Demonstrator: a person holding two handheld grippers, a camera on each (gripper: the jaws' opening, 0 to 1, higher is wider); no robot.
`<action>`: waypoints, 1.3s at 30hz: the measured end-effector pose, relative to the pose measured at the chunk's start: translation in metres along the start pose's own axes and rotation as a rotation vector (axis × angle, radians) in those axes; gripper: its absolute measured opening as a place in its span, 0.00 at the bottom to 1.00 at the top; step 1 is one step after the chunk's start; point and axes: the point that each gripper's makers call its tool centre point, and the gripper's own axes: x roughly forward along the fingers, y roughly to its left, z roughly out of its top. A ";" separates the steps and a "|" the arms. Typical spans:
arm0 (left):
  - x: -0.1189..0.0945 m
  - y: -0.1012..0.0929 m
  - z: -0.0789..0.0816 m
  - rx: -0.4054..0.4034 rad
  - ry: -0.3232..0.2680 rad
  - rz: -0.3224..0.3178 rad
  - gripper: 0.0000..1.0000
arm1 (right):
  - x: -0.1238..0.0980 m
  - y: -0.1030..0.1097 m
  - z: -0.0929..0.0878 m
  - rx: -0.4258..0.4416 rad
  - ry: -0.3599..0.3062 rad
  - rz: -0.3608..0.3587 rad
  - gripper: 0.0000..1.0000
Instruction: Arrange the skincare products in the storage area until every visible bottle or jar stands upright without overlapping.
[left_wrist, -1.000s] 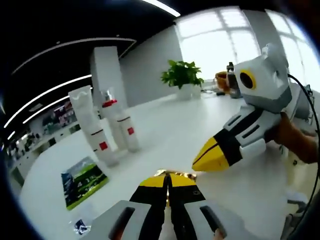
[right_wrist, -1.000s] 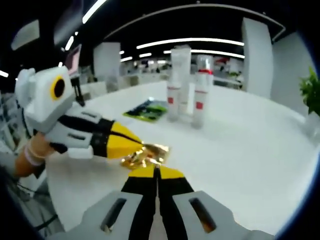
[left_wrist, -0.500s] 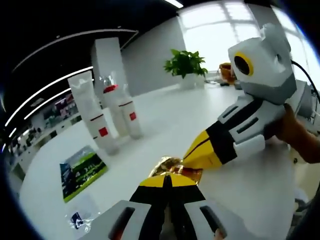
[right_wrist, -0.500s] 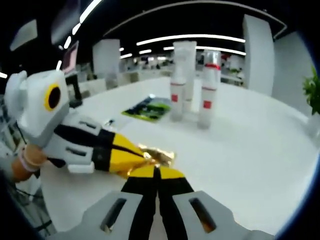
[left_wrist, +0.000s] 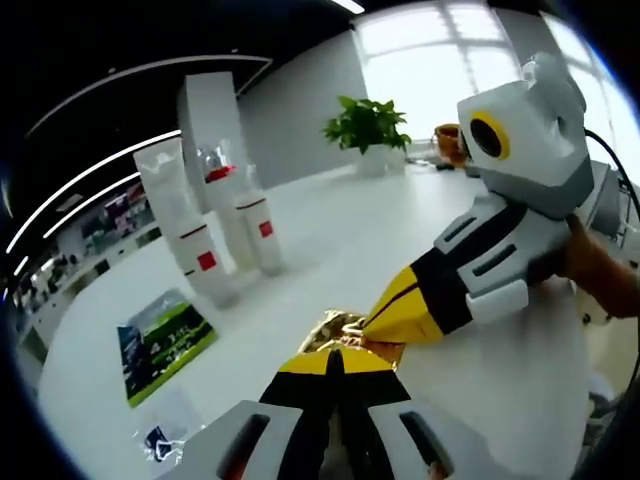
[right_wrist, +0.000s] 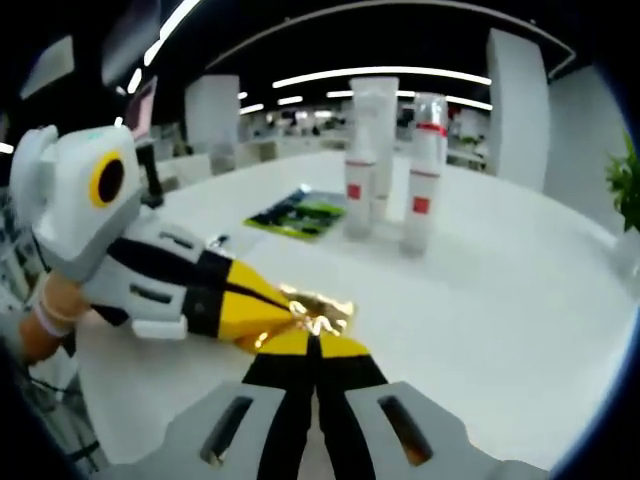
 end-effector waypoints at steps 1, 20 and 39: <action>0.000 0.001 0.000 -0.002 0.000 -0.001 0.01 | 0.001 0.001 0.001 -0.004 0.002 -0.001 0.00; -0.005 0.031 -0.009 -0.010 0.049 0.009 0.01 | 0.025 0.014 0.012 -0.028 0.040 0.005 0.00; 0.001 0.056 -0.007 -0.003 -0.003 0.106 0.01 | 0.043 0.016 0.022 -0.036 0.041 -0.008 0.00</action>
